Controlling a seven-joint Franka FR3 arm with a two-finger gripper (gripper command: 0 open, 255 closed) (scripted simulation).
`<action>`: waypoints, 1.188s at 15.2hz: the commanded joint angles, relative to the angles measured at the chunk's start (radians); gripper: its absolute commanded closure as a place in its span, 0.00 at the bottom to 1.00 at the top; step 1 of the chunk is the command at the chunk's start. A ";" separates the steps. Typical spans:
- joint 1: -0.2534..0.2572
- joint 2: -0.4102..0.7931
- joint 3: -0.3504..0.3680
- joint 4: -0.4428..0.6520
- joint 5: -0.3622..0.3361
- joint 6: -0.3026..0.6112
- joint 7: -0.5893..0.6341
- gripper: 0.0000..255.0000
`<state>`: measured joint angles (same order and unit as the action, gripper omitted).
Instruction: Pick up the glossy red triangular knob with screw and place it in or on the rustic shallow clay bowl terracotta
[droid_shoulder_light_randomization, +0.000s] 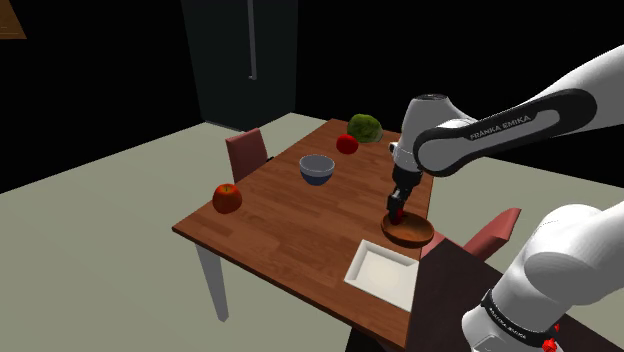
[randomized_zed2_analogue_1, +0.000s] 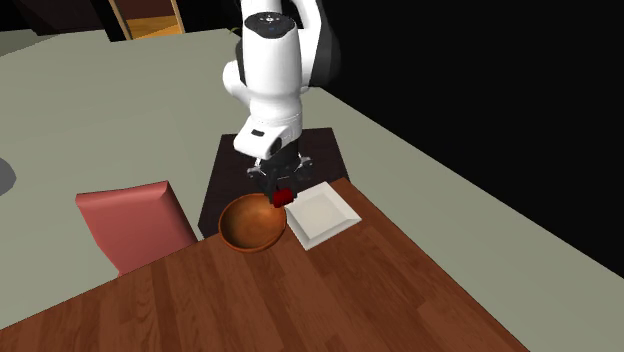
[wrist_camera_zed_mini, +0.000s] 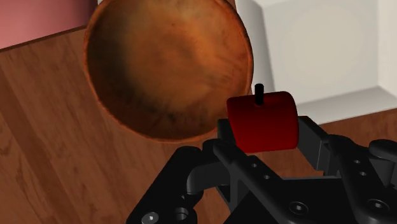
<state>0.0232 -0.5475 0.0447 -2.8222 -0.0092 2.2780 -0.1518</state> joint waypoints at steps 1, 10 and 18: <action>-0.033 -0.026 -0.040 -0.018 -0.027 -0.007 -0.053 1.00; -0.116 0.015 -0.136 -0.067 -0.098 0.087 -0.165 1.00; -0.119 0.130 -0.141 -0.105 -0.106 0.241 -0.159 1.00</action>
<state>-0.0957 -0.4284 -0.0962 -2.9239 -0.1151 2.5033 -0.3126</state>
